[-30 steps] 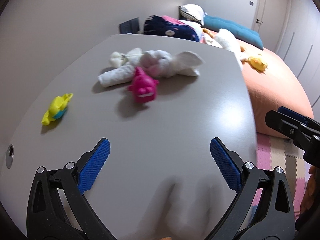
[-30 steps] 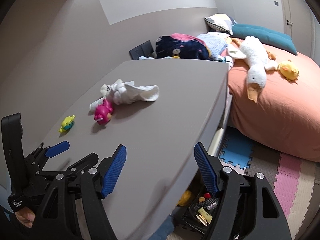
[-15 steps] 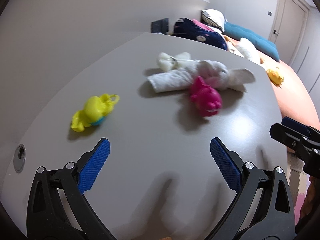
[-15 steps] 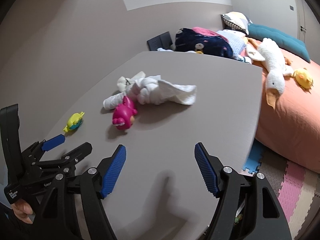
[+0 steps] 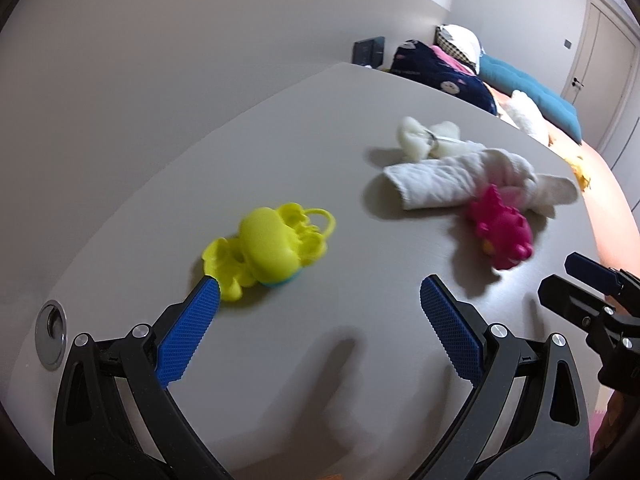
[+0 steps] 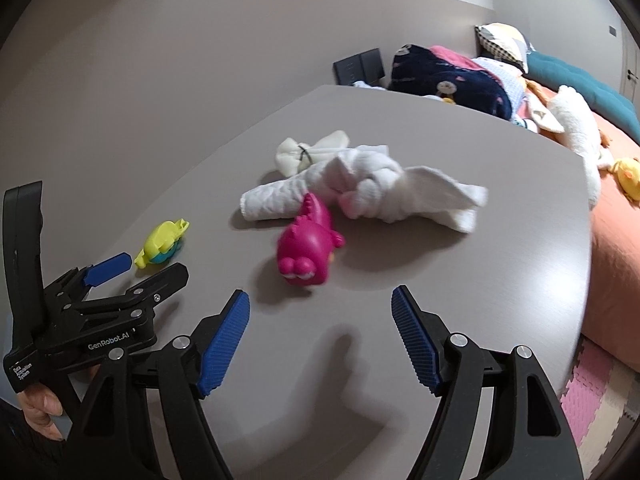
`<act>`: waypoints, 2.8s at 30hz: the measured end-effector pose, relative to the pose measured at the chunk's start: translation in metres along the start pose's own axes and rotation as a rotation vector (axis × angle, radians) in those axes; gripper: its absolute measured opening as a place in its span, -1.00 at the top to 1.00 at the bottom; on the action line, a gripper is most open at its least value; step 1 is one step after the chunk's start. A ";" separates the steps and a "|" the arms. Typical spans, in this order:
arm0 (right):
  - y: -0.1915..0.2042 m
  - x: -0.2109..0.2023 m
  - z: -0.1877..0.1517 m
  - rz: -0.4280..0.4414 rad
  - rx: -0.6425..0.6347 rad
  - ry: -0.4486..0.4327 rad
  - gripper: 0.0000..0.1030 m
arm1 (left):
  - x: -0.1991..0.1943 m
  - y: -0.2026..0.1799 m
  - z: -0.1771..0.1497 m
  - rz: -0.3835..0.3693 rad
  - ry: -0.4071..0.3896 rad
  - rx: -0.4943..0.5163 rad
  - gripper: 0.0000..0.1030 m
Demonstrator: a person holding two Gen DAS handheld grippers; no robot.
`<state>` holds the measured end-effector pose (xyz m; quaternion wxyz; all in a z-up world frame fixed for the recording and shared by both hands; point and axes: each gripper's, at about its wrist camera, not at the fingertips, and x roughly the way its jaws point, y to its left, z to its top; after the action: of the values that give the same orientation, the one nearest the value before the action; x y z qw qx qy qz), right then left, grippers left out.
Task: Collect trash
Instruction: 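Grasp the pink plush with the right tool while the left tool grasps the yellow-green rattle, then carry the plush and rattle over the bin and open both tools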
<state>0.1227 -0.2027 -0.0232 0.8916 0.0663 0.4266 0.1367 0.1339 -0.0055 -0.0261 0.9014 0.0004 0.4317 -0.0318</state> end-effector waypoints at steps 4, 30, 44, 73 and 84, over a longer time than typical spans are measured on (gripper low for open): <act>0.008 0.016 0.008 -0.009 -0.005 0.015 -0.44 | 0.010 0.010 0.007 0.012 0.008 -0.011 -0.88; 0.014 0.039 0.016 -0.029 -0.017 0.024 0.06 | 0.031 0.020 0.012 0.034 0.020 -0.005 -0.44; 0.002 -0.012 0.003 -0.003 0.004 -0.016 0.06 | -0.017 -0.012 0.005 0.020 -0.037 0.017 -0.44; -0.049 -0.130 -0.063 -0.001 0.046 -0.131 0.06 | -0.093 -0.105 -0.046 -0.049 -0.095 0.071 -0.44; -0.085 -0.162 -0.088 -0.048 0.096 -0.166 0.06 | -0.097 -0.157 -0.058 -0.101 -0.092 0.139 -0.44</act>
<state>-0.0270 -0.3327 0.0217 0.9227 0.1098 0.3587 0.0889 0.0192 -0.1550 0.0169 0.9153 0.0396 0.3862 -0.1073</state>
